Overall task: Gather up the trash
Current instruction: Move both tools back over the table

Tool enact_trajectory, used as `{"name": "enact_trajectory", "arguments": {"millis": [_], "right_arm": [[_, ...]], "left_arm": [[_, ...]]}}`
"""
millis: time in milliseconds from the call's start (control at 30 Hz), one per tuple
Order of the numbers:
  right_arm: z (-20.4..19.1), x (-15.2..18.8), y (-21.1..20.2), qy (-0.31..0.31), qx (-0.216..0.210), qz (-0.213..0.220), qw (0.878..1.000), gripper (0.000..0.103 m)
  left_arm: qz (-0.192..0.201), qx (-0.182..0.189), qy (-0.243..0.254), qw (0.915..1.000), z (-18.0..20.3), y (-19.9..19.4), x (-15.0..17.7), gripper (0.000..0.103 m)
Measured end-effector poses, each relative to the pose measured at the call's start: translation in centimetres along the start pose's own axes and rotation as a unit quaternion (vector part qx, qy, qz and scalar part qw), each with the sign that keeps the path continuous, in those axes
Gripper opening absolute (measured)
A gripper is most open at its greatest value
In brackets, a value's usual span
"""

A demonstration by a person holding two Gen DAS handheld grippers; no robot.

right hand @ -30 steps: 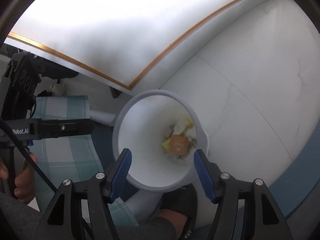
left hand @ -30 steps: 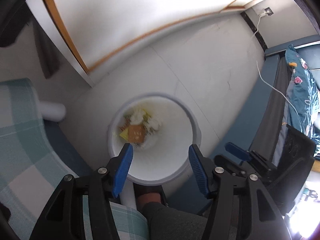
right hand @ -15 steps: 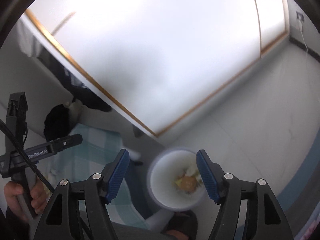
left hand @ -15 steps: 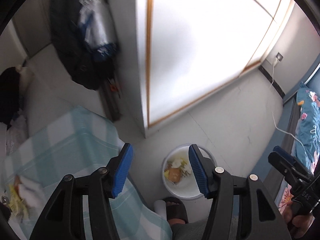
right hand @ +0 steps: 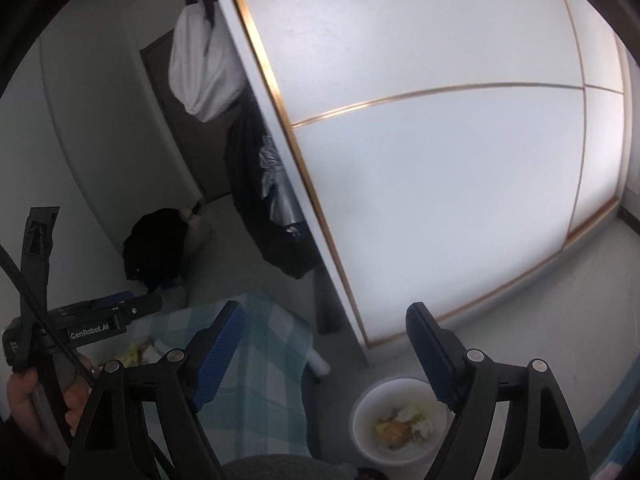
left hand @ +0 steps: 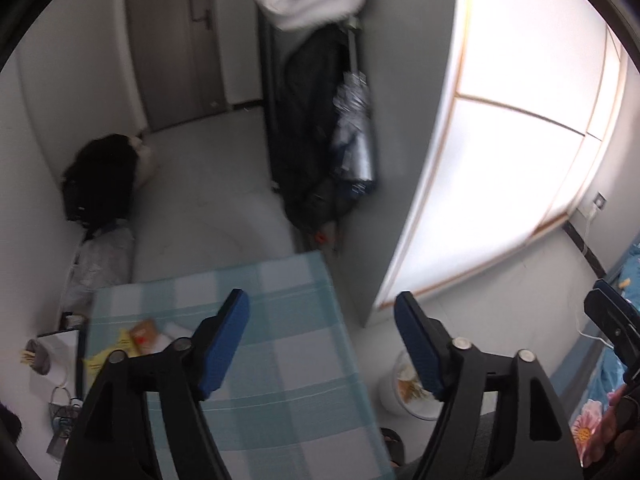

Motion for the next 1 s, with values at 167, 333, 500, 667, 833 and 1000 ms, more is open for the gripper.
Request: {"name": "enact_trajectory", "arguments": {"millis": [167,333,500,667,833,1000], "right_arm": [[-4.8,-0.3,-0.3,-0.025,-0.028,0.013,0.999,0.086],[-9.6,-0.7,0.0,-0.047,-0.059,0.021,0.997,0.089],[-15.3,-0.3,1.7,-0.065,-0.097,0.02,0.993,0.092],[-20.3,1.0,3.7,-0.093,-0.124,0.007,0.988,0.094],[-24.2,2.6,6.4,-0.123,-0.142,-0.012,0.982,0.094],[-26.8,4.7,9.7,-0.138,-0.162,-0.04,0.976,0.094]], "left_arm": [[0.04,-0.035,-0.038,0.9979,-5.0,-3.0,0.4,0.082],[0.05,-0.048,-0.086,0.9939,-9.6,-4.0,1.1,0.082],[0.067,-0.073,-0.126,0.9871,-13.9,-5.0,2.8,0.082],[0.071,-0.083,-0.162,0.9807,-18.5,-5.0,4.3,0.082],[0.063,-0.095,-0.196,0.974,-22.4,-3.9,5.5,0.082],[0.058,-0.109,-0.215,0.9688,-25.6,-2.5,7.0,0.082]]}}
Point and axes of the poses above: each gripper's, at about its wrist camera, not at the fingertips, and y roughly the way its jaws point, z to its right, x to its underside, the point moved 2 cm from there along y, roughly the way its jaws point, and after that the axes turned 5 degrees about -y, right-handed, at the moved point
